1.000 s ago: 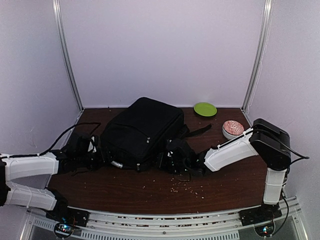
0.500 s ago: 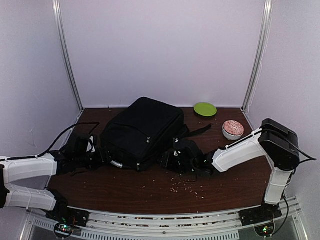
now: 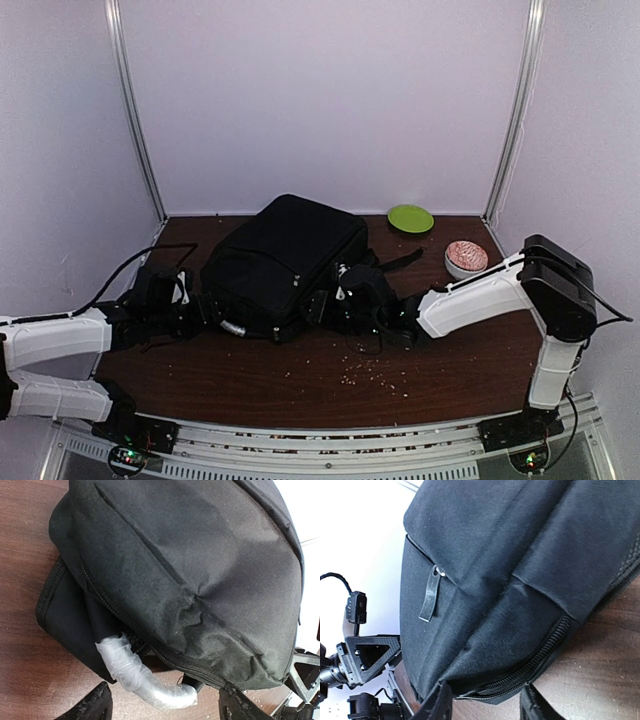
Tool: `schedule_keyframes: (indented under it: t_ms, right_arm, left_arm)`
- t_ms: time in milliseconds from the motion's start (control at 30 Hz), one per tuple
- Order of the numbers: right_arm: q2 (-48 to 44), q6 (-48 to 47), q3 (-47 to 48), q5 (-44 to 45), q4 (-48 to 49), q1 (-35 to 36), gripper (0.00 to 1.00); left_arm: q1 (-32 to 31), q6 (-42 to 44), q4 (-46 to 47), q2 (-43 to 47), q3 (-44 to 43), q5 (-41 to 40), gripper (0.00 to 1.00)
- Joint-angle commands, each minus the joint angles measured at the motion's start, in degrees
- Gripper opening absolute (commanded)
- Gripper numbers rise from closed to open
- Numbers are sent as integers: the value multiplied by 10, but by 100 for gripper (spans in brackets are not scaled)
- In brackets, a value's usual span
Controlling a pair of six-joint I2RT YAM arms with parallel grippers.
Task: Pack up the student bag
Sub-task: Zip the student bag at the center of the board.
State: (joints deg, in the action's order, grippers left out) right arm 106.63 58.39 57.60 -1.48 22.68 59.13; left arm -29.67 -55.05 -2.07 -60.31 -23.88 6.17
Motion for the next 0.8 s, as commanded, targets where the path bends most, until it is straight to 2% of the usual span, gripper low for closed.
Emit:
schedule_keyframes:
  t_ms: [0, 200, 500, 767]
  right_arm:
    - [27, 8, 24, 8, -17, -4, 40]
    - [53, 27, 29, 9, -7, -11, 26]
    - [56, 32, 4, 20, -8, -17, 25]
    - [16, 15, -58, 37, -7, -22, 26]
  left_arm:
    - [4, 11, 4, 3, -4, -5, 74]
    - [4, 9, 5, 3, -1, -1, 74]
    - [4, 11, 5, 4, 3, -4, 74]
    - [4, 36, -26, 14, -16, -19, 74]
